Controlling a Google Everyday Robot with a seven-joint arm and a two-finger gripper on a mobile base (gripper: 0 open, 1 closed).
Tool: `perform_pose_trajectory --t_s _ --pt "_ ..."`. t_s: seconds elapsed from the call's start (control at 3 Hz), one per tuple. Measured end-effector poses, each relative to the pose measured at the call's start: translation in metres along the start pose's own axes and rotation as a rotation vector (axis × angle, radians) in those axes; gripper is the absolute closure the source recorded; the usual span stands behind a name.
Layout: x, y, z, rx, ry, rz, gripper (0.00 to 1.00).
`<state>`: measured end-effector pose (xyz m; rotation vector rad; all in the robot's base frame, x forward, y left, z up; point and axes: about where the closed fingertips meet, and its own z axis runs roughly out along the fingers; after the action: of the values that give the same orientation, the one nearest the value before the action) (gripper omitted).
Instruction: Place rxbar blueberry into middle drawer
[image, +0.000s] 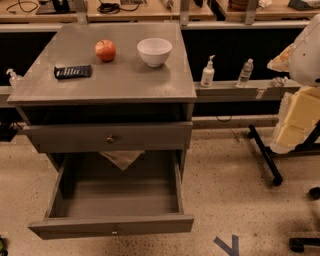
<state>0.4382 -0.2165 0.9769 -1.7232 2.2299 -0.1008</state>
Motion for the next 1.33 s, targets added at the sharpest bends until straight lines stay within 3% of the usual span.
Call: perform_pose_trajectory --t_s 0.33,0.67,1.0,1.33 --pt "-0.006 -0.004 0.001 0.007 -0.012 -0.007 0.00" --pt "-0.070 -0.038 0.009 0.005 -0.068 -0.102 0.00" --pt "-0.172 -0.094 0.046 -0.047 -0.091 -0.228 0.00" --pt "-0.250 -0.126 0.093 -0.093 -0.105 -0.255 0.00"
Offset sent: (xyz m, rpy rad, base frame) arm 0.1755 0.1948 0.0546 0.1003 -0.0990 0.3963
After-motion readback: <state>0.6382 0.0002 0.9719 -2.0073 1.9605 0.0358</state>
